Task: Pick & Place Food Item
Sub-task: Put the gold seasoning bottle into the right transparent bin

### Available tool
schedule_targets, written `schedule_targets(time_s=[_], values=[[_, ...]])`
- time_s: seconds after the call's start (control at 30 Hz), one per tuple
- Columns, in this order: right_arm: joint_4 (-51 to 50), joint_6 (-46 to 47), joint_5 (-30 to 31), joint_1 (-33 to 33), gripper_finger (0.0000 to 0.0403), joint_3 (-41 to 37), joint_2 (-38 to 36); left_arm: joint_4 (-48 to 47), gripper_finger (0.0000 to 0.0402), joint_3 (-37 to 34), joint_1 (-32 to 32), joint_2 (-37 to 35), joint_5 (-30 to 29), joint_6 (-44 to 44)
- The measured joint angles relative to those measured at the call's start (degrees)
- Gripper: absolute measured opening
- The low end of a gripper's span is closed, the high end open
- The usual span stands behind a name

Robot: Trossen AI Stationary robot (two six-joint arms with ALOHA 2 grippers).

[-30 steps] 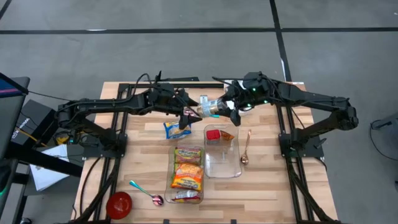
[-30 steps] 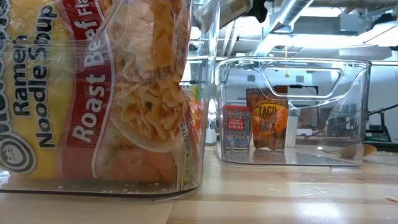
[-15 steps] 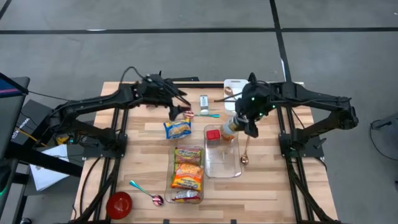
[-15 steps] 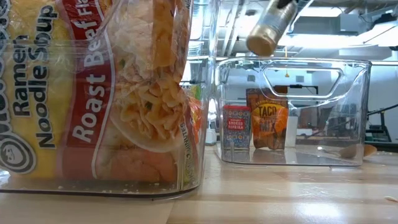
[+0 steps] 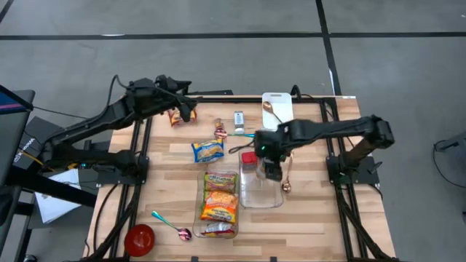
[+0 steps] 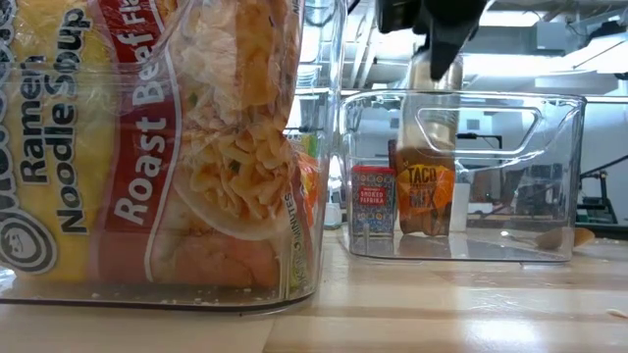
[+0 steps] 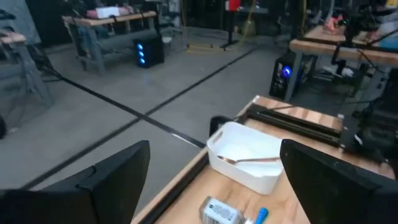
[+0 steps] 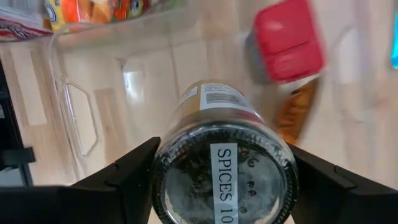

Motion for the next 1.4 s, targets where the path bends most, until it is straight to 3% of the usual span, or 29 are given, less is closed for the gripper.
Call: schedule_targets(time_s=[0.2, 0.57, 1.4], values=[[1.67, 8.47, -0.06, 3.5, 0.0271, 2.99, 6.42, -0.42, 0.0343, 0.0, -0.02, -1.33, -1.99, 0.02], [-1.93, 18.19, 3.68, 3.5, 0.0271, 10.54, 16.67, -1.54, 0.0327, 0.0, -0.39, -1.22, -2.01, -0.89], [3.06, 24.56, 5.28, -0.2, 0.0271, 10.75, 18.63, -1.79, 0.0314, 0.0, -0.42, -1.2, -1.99, -2.38]])
